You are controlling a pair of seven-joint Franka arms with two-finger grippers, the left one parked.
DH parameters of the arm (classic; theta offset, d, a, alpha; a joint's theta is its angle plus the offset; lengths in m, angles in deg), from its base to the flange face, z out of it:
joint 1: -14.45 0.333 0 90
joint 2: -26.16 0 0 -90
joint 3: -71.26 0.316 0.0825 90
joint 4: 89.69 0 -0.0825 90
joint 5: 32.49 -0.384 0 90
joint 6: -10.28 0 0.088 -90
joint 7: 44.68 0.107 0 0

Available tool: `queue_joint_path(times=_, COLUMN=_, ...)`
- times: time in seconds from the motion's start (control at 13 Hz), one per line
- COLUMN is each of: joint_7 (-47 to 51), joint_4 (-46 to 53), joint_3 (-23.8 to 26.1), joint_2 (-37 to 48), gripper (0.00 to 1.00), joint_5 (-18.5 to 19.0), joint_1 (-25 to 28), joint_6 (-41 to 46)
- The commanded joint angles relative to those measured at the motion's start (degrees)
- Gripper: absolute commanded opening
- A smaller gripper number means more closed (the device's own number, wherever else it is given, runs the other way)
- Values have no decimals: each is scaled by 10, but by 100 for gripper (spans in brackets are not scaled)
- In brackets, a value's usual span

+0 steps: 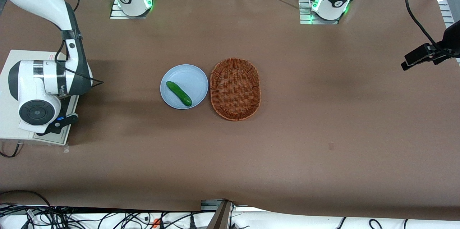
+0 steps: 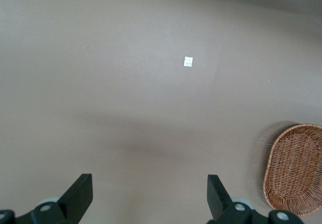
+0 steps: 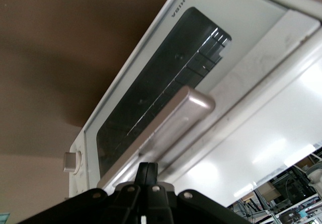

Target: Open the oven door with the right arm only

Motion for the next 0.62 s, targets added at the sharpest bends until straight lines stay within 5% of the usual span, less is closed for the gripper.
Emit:
queue_joint_path(times=0.0, joint_7=-11, joint_4=-3, joint_3=3, joint_2=-4, gripper=0, joint_5=9, joint_1=-6, joint_6=-11)
queue_joint_path(times=0.54, joint_7=-1, joint_4=3, joint_3=6, joint_2=-20, gripper=0, joint_5=-29, joint_1=-2, joint_6=-14)
